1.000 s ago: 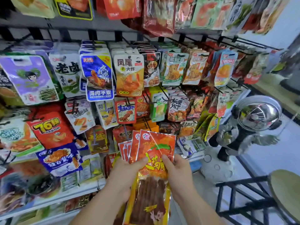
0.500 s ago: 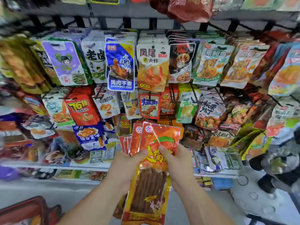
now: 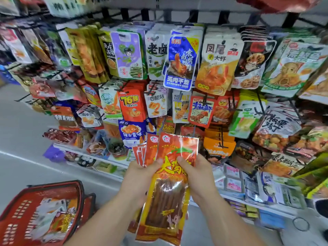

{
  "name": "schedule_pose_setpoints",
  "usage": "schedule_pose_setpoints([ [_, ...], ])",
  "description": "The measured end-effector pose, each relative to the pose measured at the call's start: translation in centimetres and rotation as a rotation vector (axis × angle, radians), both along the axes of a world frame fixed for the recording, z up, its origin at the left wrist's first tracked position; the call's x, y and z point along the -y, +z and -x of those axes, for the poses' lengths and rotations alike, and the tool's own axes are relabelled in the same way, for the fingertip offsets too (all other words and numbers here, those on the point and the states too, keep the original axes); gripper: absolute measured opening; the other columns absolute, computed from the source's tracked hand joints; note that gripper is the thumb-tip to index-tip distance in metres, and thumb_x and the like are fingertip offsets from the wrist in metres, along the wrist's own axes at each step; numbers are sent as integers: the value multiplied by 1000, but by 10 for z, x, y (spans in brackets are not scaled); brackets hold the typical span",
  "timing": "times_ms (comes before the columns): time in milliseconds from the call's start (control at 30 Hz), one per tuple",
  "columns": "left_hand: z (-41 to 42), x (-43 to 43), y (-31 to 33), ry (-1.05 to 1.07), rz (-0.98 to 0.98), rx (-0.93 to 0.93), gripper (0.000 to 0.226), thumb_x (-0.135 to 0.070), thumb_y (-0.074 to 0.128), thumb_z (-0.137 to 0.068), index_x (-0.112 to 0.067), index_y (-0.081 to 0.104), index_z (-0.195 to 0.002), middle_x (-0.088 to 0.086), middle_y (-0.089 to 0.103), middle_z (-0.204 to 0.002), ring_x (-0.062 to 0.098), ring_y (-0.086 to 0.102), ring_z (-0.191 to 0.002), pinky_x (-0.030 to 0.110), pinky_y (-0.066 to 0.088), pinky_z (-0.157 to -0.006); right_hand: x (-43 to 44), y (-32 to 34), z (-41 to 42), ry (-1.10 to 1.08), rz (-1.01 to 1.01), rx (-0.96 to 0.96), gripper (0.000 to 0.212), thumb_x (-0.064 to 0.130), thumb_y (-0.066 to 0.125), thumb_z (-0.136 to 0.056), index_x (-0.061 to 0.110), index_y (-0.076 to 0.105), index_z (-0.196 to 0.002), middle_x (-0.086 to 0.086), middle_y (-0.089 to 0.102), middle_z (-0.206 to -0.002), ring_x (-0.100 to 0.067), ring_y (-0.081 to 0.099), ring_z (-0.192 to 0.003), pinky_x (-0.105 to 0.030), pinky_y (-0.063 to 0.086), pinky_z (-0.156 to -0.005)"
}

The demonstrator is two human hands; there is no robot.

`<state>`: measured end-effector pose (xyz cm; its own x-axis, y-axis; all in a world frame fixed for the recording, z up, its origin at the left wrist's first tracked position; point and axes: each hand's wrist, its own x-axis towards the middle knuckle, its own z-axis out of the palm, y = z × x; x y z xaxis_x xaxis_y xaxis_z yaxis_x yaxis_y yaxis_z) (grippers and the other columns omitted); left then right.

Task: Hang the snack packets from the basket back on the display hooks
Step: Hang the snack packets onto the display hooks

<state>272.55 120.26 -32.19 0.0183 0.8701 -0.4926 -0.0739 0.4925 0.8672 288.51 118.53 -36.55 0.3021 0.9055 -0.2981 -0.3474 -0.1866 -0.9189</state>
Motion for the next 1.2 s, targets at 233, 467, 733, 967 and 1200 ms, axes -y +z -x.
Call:
schedule_pose_setpoints([
  [233, 78, -46, -43, -76, 70, 19, 16, -17, 80, -90, -12, 79, -105, 8, 81, -96, 28, 79, -90, 51, 59, -91, -29, -45, 79, -115, 70, 6, 18, 9, 73, -92, 10, 75, -110, -15, 78, -106, -38, 75, -100, -61, 58, -92],
  [467, 116, -104, -123, -138, 161, 10, 16, -20, 82, -87, -11, 79, -101, 8, 81, -91, 27, 80, -85, 45, 60, -88, -66, -119, 120, -201, 149, 37, 13, 16, 73, -95, 23, 79, -105, -14, 78, -108, -38, 75, -100, -61, 57, -93],
  [733, 107, -137, -222, -100, 141, 14, 11, -18, 78, -89, -10, 78, -81, 1, 77, -70, 12, 71, -58, 32, 53, -66, -93, -217, 97, -224, 160, 87, 17, 9, 72, -94, 23, 78, -101, -12, 79, -104, -38, 75, -99, -63, 57, -92],
  [967, 101, -169, -281, -57, -67, -82, 16, -38, 93, -68, -36, 83, -80, -6, 80, -84, 16, 66, -75, 32, 44, -70, -132, -254, 79, -119, 109, 171, 16, 12, 67, -99, 21, 79, -95, -7, 80, -98, -37, 74, -98, -62, 58, -90],
  [1200, 92, -196, -308, -58, -225, -63, 10, -17, 76, -93, -26, 81, -94, -12, 81, -98, 6, 76, -92, 29, 52, -81, -160, -272, 65, -90, 86, 124, 11, 11, 67, -99, 15, 77, -97, -9, 80, -101, -32, 76, -96, -58, 61, -88],
])
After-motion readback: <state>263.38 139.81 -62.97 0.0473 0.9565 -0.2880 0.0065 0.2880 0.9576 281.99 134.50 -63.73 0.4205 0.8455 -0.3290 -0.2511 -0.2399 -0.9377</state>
